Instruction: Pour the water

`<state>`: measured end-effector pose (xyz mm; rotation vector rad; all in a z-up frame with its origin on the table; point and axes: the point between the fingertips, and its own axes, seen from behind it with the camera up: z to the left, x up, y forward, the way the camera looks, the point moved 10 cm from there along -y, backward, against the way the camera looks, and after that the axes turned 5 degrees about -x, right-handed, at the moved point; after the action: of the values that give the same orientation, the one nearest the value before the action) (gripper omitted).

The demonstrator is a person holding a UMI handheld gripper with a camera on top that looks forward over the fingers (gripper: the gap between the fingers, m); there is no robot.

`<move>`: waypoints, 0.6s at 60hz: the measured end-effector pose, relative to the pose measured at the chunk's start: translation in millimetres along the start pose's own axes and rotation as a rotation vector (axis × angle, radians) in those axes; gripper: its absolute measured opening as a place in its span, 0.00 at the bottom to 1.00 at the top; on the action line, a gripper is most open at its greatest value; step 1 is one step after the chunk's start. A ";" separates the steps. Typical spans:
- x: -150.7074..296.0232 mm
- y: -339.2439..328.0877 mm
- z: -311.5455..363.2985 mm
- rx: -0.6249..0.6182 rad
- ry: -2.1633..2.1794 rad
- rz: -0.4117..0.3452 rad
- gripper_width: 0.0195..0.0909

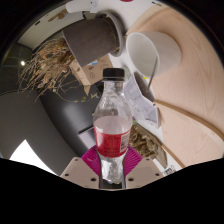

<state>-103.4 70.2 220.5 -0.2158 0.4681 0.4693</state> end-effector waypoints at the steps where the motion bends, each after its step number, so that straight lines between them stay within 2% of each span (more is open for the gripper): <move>1: 1.6 -4.5 0.2 -0.003 0.009 0.001 0.08; 22: 18.9 -3.2 -8.3 -0.033 0.008 -0.012 0.08; 30: 15.5 -8.9 12.9 -0.049 -0.261 -0.014 0.08; 36: 21.3 -18.4 40.8 -0.059 -0.570 -0.062 0.08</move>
<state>-62.1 74.7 247.5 -0.1443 -0.1094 0.4606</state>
